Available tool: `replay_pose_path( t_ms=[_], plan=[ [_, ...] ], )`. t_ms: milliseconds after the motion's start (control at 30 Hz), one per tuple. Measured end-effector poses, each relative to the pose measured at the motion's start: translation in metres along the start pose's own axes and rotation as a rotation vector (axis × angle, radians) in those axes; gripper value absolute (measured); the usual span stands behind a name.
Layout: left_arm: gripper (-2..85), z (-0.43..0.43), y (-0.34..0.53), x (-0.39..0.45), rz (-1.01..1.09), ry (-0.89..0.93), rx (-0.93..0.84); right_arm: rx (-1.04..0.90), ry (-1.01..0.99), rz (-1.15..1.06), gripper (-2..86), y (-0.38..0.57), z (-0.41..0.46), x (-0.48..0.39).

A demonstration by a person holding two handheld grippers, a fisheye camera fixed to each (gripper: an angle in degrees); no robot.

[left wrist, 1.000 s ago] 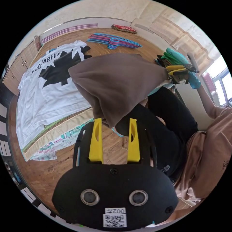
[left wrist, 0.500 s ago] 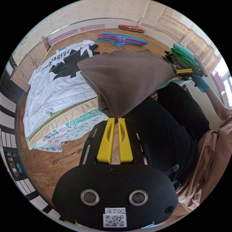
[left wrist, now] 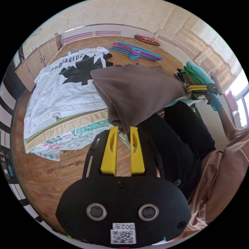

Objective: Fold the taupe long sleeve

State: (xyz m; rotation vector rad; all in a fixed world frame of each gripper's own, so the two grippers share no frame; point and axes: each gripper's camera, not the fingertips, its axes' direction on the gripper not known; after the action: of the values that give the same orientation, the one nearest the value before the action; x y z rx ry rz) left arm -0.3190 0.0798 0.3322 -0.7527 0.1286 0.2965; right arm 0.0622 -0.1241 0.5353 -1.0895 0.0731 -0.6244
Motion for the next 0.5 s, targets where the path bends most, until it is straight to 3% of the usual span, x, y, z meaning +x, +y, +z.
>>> replay_pose_path(
  t_ms=[267,500],
  plan=[
    [5.1,-0.005,-0.053,-0.001,-0.131,-0.094,0.227,0.221,0.04,0.184,8.4,-0.046,-0.015,0.01],
    [6.5,0.044,-0.113,-0.003,-0.296,-0.257,0.233,0.269,-0.118,0.43,11.8,-0.103,0.028,0.048]
  ],
)
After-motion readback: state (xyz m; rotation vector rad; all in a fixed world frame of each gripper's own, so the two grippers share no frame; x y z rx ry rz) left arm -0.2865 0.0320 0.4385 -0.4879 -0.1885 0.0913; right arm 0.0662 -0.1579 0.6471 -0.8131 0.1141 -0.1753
